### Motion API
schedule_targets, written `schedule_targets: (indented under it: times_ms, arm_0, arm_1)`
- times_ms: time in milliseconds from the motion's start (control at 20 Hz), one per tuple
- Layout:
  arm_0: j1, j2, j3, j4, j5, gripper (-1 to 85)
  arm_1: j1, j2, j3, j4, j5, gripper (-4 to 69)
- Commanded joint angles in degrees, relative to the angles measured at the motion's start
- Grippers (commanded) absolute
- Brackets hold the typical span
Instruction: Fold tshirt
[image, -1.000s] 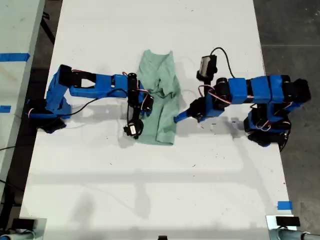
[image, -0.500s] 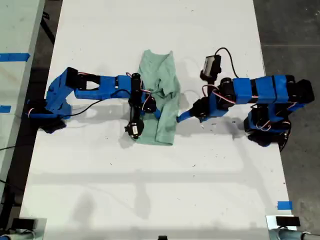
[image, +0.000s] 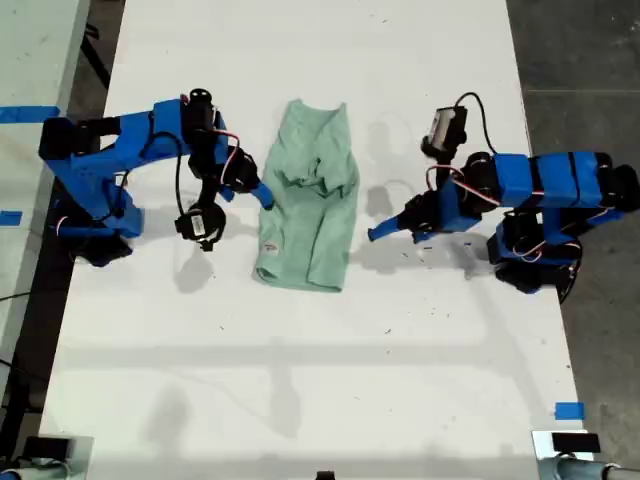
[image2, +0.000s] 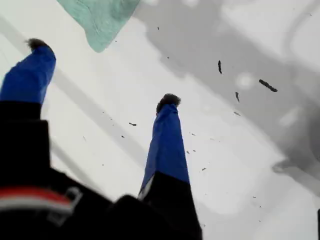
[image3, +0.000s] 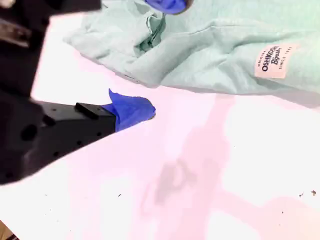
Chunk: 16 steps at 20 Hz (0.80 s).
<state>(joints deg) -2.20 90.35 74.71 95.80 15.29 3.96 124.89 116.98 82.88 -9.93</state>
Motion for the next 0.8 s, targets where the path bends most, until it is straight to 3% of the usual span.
schedule_targets:
  times_ms: [0, 300, 750]
  arm_0:
    - [-0.9, 22.1, 24.1, -10.4, -3.5, 23.3]
    - [3.7, 42.6, 50.4, -14.6, -14.0, 22.5]
    - [3.7, 49.5, 55.4, -14.8, -14.2, 20.8]
  arm_1:
    - [0.9, 8.1, 2.5, 2.1, 1.5, 35.8]
    - [1.0, 21.5, 11.6, 5.3, 3.9, 33.7]
    - [0.5, 23.7, 13.4, 4.1, 4.7, 33.7]
